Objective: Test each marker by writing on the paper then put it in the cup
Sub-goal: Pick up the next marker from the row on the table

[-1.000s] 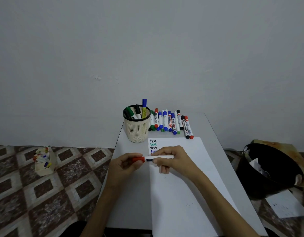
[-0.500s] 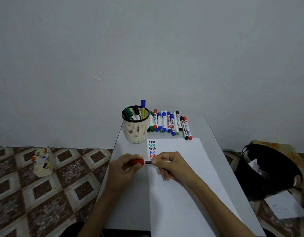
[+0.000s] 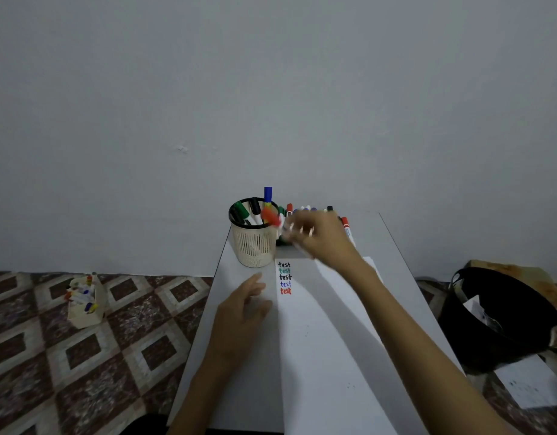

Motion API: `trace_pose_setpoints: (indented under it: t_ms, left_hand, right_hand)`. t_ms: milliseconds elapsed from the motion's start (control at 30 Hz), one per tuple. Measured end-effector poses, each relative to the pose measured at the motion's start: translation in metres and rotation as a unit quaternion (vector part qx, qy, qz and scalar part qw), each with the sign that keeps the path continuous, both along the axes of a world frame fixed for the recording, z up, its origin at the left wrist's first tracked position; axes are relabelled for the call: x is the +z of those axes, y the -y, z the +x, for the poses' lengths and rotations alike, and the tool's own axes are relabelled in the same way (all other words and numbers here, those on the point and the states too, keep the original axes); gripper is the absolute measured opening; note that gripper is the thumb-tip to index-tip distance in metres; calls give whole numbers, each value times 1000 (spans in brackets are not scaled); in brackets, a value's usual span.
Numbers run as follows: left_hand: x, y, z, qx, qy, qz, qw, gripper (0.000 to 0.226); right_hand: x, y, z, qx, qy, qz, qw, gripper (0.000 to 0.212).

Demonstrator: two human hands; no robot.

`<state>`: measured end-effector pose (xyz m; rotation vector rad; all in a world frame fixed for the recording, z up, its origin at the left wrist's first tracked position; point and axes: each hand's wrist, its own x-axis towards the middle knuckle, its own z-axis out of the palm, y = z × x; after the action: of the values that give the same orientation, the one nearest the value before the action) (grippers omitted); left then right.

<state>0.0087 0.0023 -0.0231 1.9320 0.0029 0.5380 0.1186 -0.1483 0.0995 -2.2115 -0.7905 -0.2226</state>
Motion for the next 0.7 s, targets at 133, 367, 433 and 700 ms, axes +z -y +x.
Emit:
trace_pose_setpoints:
  t_ms: [133, 367, 433, 700]
  left_hand:
    - [-16, -1, 9, -4, 1, 195, 981, 55]
    - [-27, -5, 16, -1, 33, 246, 969, 50]
    - [-29, -5, 18, 1, 35, 245, 969, 51]
    - [-30, -6, 18, 6, 43, 251, 967, 46]
  right_hand:
    - [31, -16, 23, -24, 17, 304, 952, 23]
    - [11, -51, 49, -45, 108, 174, 978, 68]
    - [3, -56, 50, -69, 154, 75, 983, 59]
    - [-28, -59, 58, -137, 168, -32, 976, 28]
